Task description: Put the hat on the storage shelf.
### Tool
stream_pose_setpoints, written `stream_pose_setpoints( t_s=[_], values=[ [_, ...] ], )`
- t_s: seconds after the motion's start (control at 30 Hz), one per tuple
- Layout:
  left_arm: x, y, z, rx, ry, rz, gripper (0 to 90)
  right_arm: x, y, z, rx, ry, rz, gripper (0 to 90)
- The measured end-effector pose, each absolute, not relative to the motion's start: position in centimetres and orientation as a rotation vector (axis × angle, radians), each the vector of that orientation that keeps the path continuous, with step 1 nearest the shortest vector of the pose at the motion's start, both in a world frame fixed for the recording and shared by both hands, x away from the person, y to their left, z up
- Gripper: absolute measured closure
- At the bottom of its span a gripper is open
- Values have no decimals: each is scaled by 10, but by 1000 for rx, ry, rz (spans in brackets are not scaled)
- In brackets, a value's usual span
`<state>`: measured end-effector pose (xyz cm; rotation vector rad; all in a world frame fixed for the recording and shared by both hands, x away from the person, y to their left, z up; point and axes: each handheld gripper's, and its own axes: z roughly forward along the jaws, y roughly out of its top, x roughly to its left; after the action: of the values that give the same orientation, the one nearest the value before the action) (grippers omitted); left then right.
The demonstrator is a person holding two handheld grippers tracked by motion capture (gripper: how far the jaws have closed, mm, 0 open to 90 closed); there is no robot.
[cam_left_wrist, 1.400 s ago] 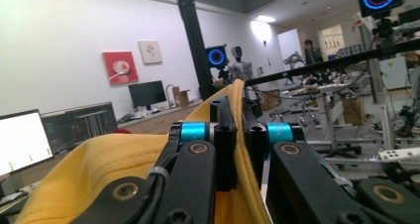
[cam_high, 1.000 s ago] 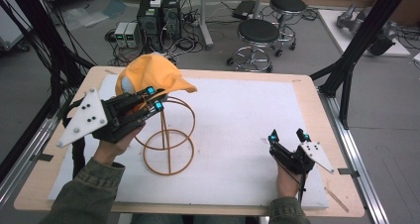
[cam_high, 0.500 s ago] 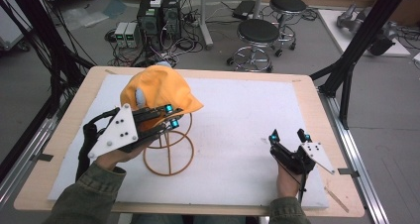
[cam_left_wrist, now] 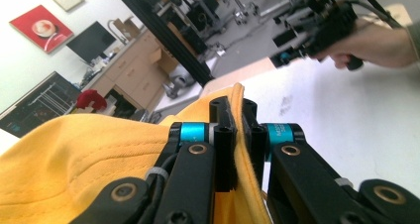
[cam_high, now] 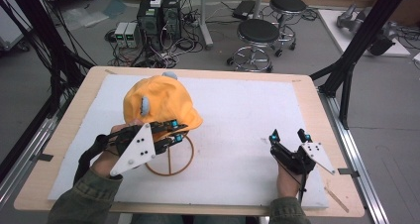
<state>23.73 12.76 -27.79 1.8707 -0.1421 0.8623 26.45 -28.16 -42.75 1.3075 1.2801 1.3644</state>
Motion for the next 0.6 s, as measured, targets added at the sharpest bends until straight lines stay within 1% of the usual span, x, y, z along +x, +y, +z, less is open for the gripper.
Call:
stream_pose_setpoints(
  t_s=[0.27, 0.43, 0.53, 0.6],
  values=[
    [236, 126, -284, 1936, -159, 826, 864, 265, -282, -428, 1306, 1281, 1363, 109],
    [236, 128, -286, 1911, -146, 816, 852, 265, -282, -428, 1307, 1279, 1359, 109],
    [237, 130, -285, 1897, -149, 806, 830, 265, -282, -428, 1308, 1278, 1360, 109],
    [237, 131, -284, 1883, -161, 779, 753, 265, -282, -428, 1309, 1278, 1360, 109]
  ],
)
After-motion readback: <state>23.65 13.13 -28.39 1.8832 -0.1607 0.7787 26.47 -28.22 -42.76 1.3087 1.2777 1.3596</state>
